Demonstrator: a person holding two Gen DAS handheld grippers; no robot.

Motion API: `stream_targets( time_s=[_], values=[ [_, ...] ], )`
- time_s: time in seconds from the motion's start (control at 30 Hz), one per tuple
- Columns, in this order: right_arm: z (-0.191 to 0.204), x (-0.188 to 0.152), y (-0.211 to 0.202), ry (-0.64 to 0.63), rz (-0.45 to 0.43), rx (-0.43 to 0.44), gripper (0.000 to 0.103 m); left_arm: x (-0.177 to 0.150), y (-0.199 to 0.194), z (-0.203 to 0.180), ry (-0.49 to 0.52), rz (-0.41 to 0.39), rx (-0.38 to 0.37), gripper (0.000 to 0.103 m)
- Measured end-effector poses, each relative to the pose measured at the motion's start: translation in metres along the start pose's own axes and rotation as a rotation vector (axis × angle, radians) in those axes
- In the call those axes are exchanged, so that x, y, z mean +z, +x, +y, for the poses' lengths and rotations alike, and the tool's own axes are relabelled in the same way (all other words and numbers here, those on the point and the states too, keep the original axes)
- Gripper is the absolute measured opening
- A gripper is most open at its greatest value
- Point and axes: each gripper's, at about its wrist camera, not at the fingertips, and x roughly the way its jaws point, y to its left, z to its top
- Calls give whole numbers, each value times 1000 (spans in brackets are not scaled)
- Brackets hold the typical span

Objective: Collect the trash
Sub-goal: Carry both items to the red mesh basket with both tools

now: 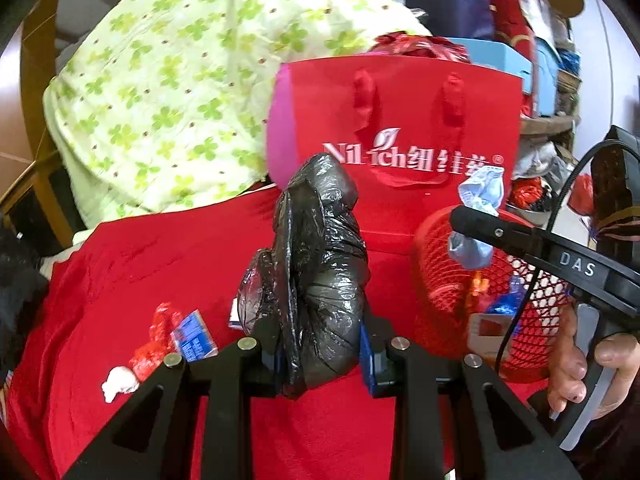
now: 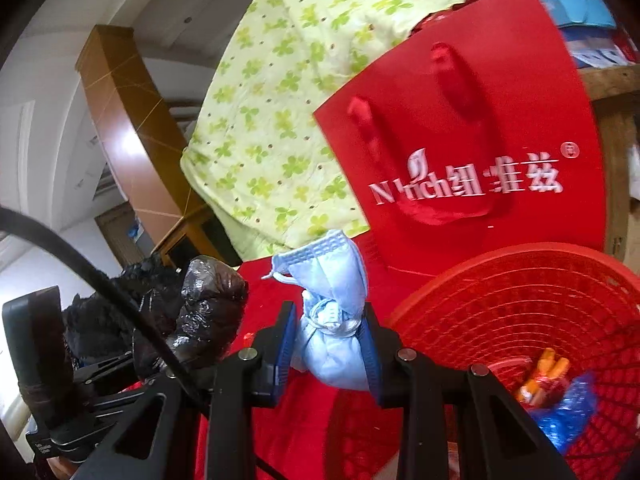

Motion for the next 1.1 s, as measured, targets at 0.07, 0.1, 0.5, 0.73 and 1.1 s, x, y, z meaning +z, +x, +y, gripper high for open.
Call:
stream_targets(
  time_s=[0.07,0.1,0.5,0.73,1.1],
  values=[
    [-7,2,-7,18,-11,-5,33,3,1,-9,14,1,-11,31],
    [-11,3,-10,26,-17,-8,33,5,1,-13,23,-1,-14,31],
    [-43,13,-44,127,-99,-26,33,19,2,-61,108,-12,-76,31],
    [-61,16,-63,178,-141,-44,33,19,9,-80,126,8,-130,31],
    [-79,18,-71,229,-147,-78,35,15,23,-94,129,54,-178,31]
  ],
)
